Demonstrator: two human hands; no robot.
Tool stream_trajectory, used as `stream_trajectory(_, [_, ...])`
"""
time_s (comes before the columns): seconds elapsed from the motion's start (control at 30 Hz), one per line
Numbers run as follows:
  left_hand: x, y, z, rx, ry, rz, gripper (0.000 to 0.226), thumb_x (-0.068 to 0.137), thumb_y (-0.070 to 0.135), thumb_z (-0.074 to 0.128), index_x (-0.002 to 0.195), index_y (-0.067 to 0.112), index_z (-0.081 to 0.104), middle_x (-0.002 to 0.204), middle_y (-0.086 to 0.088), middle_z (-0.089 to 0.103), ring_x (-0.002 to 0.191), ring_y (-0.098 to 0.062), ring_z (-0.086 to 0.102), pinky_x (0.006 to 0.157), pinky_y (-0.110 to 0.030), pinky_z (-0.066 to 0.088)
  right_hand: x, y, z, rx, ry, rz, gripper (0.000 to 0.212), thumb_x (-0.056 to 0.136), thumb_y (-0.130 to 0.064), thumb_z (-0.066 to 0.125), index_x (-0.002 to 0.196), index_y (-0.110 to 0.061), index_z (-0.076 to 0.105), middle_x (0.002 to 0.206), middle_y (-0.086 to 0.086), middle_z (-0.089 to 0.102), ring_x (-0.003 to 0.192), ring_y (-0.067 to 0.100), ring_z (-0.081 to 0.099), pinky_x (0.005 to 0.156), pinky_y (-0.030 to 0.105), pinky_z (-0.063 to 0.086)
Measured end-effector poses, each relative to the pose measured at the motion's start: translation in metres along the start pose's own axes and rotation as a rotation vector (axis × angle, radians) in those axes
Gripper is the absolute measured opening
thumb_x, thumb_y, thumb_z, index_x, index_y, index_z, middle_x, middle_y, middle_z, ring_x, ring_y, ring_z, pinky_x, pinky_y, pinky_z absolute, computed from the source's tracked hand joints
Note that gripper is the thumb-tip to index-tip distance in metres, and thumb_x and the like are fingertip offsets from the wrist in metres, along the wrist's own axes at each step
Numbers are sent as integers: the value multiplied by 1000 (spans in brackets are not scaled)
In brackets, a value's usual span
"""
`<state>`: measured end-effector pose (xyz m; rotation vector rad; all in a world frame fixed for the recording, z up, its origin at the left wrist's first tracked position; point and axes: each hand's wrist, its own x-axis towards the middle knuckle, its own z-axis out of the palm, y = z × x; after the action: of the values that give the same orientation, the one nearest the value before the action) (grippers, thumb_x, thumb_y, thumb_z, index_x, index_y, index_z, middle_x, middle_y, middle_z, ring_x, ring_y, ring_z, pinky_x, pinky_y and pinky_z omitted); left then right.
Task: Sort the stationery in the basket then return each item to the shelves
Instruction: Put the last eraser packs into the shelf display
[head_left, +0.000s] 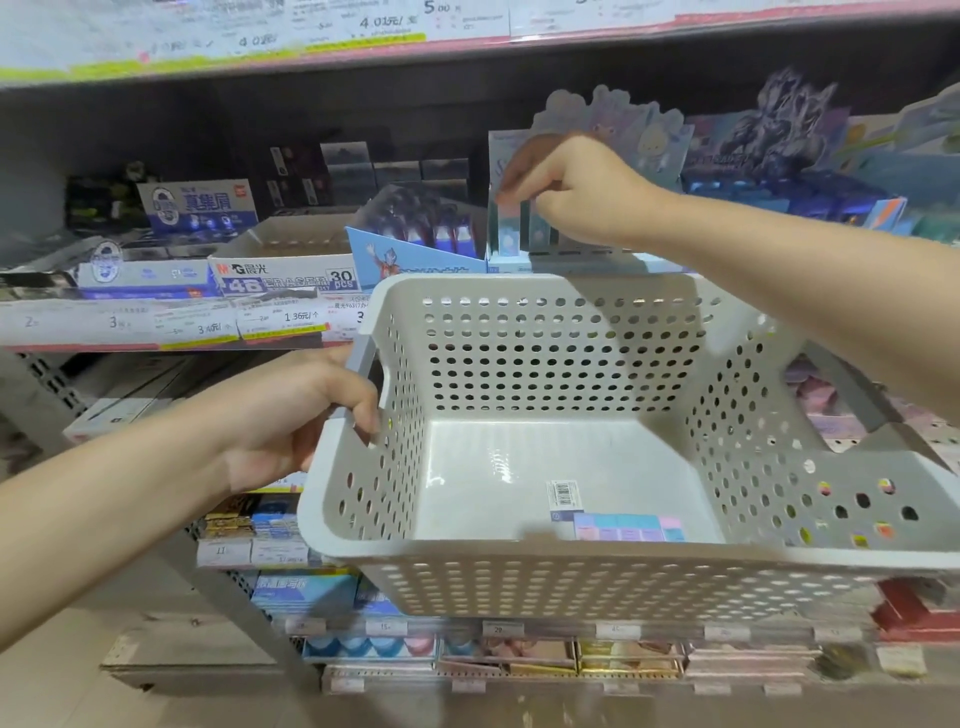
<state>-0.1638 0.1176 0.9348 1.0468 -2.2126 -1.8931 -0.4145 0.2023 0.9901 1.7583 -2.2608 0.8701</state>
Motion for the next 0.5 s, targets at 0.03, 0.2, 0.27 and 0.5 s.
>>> stream_trajectory(0.03, [-1, -1, 0, -3, -2, -1, 69, 43, 0, 54, 113, -2, 57, 91, -24, 62, 81, -37, 55, 79, -48, 36, 1, -1, -2, -13, -27, 4, 48, 83, 10, 36, 115, -5, 67, 124, 6, 63, 114, 12, 54, 87, 5, 34])
stream_trajectory(0.2, [1, -5, -3, -22, -28, 11, 75, 38, 0, 56, 112, -1, 60, 86, -20, 62, 72, -32, 57, 75, -41, 44, -17, -14, -4, 11, 127, -92, 44, 77, 8, 39, 106, -9, 67, 100, 3, 64, 86, 8, 57, 71, 5, 38])
stream_trajectory(0.27, [3, -6, -4, -27, -35, 13, 73, 38, -1, 56, 111, 0, 61, 85, -19, 64, 72, -31, 58, 74, -41, 46, -39, -26, 5, -2, -50, -153, 31, 75, 6, 43, 79, -11, 68, 75, -2, 63, 70, 4, 57, 67, 17, 42])
stream_trajectory(0.5, [7, -8, -3, -33, -37, 27, 69, 35, -1, 55, 103, 5, 65, 86, -21, 63, 72, -32, 57, 71, -38, 44, -112, -25, 73, -500, -1253, 14, 16, 93, -12, 48, 100, -8, 62, 97, 12, 56, 76, 23, 46, 57, 24, 36])
